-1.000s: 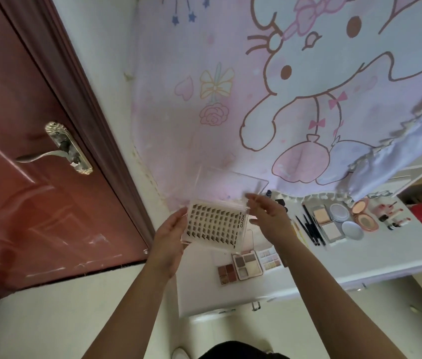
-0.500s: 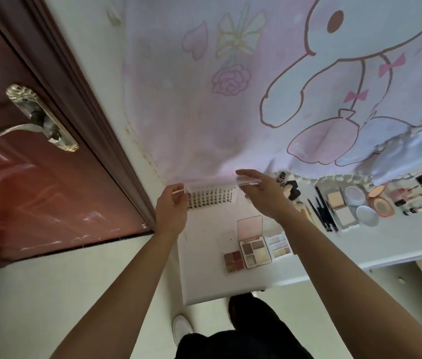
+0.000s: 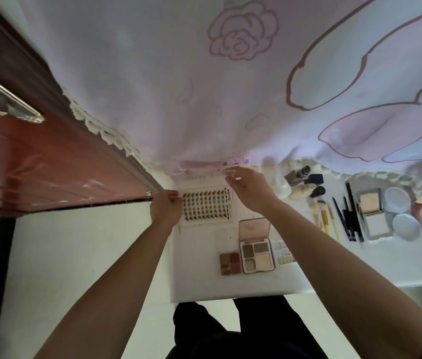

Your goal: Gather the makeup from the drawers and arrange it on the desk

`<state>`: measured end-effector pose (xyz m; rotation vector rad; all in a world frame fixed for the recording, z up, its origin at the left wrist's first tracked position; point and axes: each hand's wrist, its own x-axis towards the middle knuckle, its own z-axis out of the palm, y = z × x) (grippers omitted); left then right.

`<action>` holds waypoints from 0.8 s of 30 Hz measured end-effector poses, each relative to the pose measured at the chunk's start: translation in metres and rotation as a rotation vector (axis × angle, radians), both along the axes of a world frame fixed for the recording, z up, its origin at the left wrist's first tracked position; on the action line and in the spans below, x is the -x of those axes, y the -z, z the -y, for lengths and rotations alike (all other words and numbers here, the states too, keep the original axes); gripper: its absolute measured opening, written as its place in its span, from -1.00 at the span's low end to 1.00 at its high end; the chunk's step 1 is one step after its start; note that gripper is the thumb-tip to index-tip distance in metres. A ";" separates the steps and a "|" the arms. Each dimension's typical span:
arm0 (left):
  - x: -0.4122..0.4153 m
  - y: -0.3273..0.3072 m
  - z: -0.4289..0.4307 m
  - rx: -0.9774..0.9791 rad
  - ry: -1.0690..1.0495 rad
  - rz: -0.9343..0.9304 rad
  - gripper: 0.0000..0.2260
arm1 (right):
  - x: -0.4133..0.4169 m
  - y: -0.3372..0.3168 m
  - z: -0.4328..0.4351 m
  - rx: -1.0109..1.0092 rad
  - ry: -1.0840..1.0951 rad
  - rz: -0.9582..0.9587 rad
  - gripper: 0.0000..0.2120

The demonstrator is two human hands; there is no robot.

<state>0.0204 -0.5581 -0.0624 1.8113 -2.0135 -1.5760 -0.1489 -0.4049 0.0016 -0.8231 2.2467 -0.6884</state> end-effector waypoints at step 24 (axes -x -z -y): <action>0.052 0.031 0.022 0.123 0.023 -0.006 -0.81 | 0.034 0.045 0.022 -0.259 0.132 0.027 -0.66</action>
